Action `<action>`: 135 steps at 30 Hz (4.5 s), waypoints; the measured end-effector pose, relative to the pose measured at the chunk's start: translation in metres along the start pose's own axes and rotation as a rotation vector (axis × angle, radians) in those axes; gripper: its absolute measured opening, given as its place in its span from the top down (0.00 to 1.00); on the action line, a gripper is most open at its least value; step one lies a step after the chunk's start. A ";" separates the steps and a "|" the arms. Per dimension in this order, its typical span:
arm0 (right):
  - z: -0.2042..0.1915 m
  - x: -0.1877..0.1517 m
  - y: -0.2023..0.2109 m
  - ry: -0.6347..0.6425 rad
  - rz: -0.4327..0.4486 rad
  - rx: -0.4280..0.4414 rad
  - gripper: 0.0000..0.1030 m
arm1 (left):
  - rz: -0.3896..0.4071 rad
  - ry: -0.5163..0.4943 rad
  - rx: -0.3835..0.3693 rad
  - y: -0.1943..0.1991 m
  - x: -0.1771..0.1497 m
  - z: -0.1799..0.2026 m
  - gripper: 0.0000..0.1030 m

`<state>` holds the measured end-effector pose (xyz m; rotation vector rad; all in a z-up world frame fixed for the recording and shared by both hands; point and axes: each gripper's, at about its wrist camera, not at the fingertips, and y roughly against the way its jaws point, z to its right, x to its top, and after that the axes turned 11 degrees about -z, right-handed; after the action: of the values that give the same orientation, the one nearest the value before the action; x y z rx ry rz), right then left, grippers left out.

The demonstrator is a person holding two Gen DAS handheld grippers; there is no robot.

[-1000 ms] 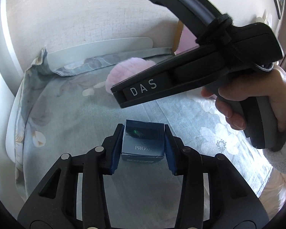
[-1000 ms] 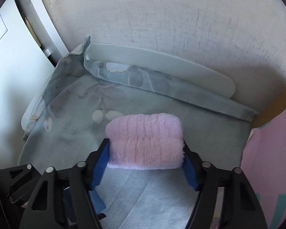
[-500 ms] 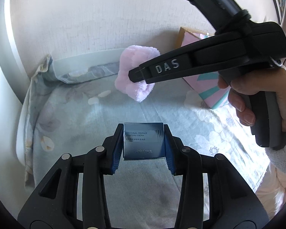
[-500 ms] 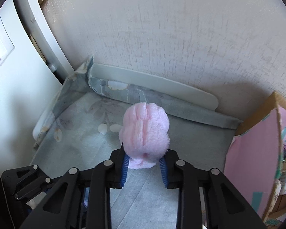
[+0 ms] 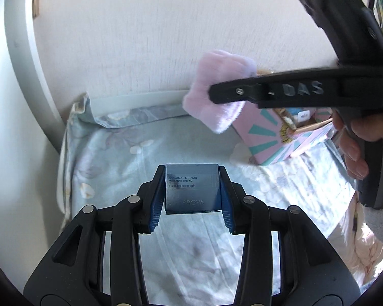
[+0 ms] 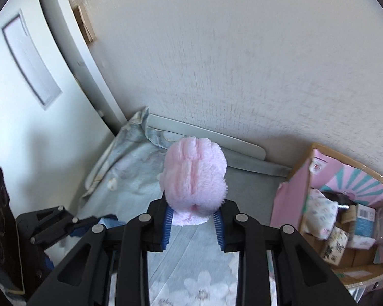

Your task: Organize objects

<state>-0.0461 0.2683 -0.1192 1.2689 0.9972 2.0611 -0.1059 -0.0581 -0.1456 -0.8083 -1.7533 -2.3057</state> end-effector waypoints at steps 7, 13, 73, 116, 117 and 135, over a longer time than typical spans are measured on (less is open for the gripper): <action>0.015 -0.022 0.050 -0.018 0.031 0.006 0.75 | 0.001 0.006 0.022 0.023 0.010 0.020 0.66; 0.040 -0.043 0.082 -0.042 0.050 -0.013 0.75 | 0.012 0.003 0.026 0.032 0.017 0.048 0.66; 0.257 -0.092 0.124 -0.131 0.005 -0.104 0.75 | 0.046 0.072 0.016 -0.049 0.168 0.195 0.66; 0.297 -0.053 0.035 -0.290 -0.207 -0.038 0.01 | -0.163 0.069 0.029 -0.127 0.175 0.173 0.00; 0.297 -0.054 0.035 -0.293 -0.205 -0.038 0.01 | -0.161 0.068 0.030 -0.125 0.175 0.171 0.00; 0.283 -0.053 0.063 -0.240 -0.147 -0.040 0.01 | -0.105 0.107 0.087 -0.083 0.173 0.179 0.00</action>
<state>0.2285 0.2816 -0.0138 1.3438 0.9060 1.7617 -0.2273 0.1699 -0.0995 -0.5803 -1.8758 -2.2709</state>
